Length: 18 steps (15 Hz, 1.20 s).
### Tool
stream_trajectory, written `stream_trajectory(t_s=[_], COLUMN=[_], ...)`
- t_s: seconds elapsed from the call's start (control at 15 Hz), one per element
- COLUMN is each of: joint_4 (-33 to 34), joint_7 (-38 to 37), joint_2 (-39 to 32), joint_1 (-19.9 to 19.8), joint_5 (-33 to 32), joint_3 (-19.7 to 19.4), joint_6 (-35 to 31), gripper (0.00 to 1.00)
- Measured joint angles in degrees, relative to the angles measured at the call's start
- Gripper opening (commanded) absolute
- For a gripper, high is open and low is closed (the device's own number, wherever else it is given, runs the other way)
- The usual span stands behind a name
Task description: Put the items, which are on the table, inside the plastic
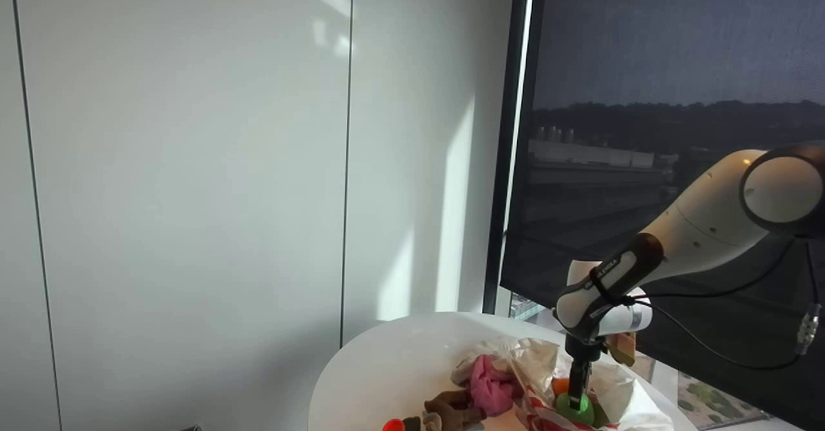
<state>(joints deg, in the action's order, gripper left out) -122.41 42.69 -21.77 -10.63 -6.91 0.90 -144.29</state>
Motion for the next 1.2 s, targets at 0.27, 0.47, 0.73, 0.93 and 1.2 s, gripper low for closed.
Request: stream_trajectory(t_s=[0.27,0.47,0.73,0.93,1.2], joint_4=[-4.5,-8.2,-9.5,-8.3,-4.2], joint_7=[-0.2,0.1,-0.9,-5.0,-9.6], joint_2=[6.4,10.3,11.1,9.6,4.3], joint_1=[3.1,6.0,11.4,15.1,17.9], joint_5=[-1.0,-0.3,-0.1,-0.9,-2.2], joint_3=[2.5,5.6,8.6,9.2,9.3], joint_6=[-1.3,-1.3,-1.4,-2.4,-3.4], gripper=[1.0,1.0,1.0,1.0,1.0])
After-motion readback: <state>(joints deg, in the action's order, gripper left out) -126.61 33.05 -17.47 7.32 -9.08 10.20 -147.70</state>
